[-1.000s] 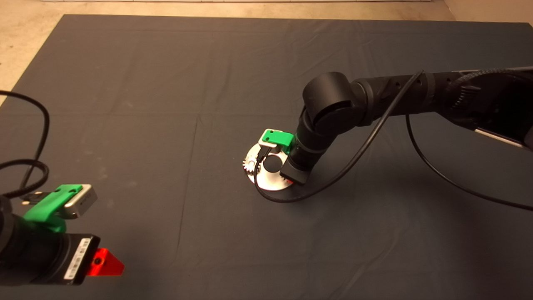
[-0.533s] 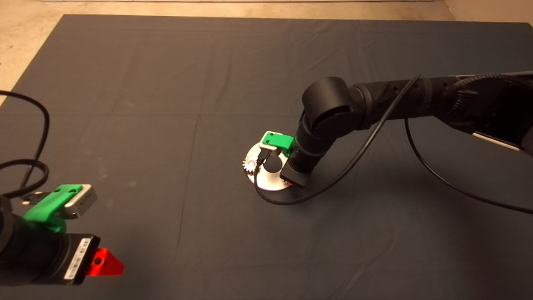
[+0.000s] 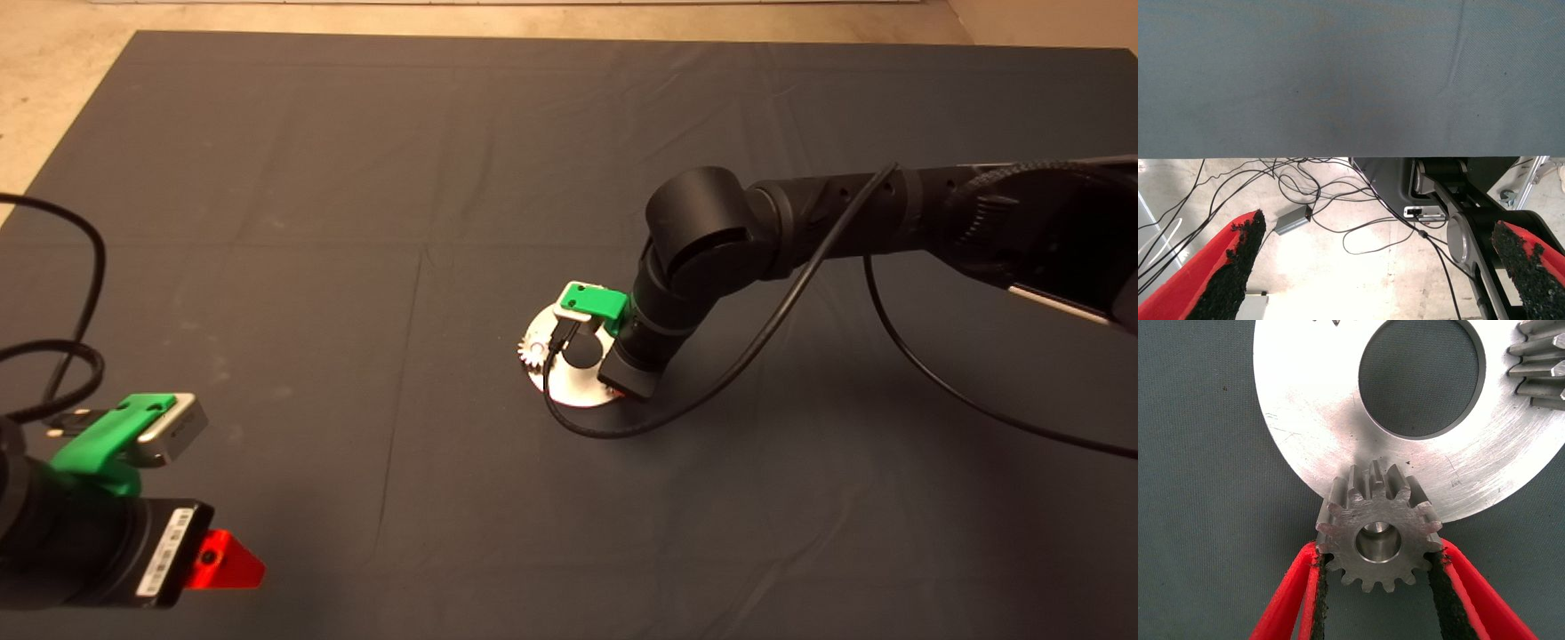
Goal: Install three planetary gears onto the carrier pins
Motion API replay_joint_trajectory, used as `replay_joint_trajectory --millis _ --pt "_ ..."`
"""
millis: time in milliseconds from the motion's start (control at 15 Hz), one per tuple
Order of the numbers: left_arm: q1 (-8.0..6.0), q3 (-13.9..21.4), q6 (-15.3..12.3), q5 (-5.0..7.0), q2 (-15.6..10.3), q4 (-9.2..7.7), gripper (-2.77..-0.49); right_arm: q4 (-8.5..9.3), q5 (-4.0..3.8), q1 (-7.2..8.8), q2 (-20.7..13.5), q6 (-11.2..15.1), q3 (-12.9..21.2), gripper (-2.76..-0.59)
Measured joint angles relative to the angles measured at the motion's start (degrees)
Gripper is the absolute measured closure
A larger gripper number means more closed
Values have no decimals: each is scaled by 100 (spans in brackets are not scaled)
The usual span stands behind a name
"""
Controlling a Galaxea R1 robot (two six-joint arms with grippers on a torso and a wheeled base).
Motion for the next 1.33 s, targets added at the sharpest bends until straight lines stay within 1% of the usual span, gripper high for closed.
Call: replay_joint_trajectory --millis 267,333,400,600,667,733,800,867,933,1000,1067,1133,1200,1267,1333 --pt "0 0 0 0 0 1 -246 1 6 2 0 3 0 -103" --pt "0 0 1 0 0 0 -246 1 28 2 2 5 2 -105" --pt "0 0 0 0 0 0 -246 1 50 2 5 6 2 -112" --pt "0 0 0 0 0 0 -246 4 52 2 16 17 29 -119" --pt "0 0 0 0 0 0 -246 4 50 9 13 27 67 -128" --pt "0 0 0 0 1 0 -246 11 54 17 -1 70 171 -129" --pt "0 0 1 0 0 0 -246 28 52 61 -42 152 352 -129" --pt "0 0 1 0 0 0 -246 63 63 168 -115 275 588 -139" --pt "0 0 1 0 0 0 -246 123 72 369 -230 479 918 -145" --pt "0 0 1 0 -2 1 -246 262 91 661 -446 838 1396 -145" --pt "0 0 4 0 -11 0 -256 395 94 811 -623 1046 1682 -145" --pt "0 0 6 0 -11 -2 -259 550 113 880 -989 1340 2011 -155" --pt "0 0 26 5 -9 -2 -259 647 128 870 -1439 1564 2288 -158" --pt "0 0 52 2 6 -2 -260 725 127 874 -1989 1728 2557 -158" --pt "0 0 88 1 37 -2 -270 791 111 879 -2706 1874 2822 -165"
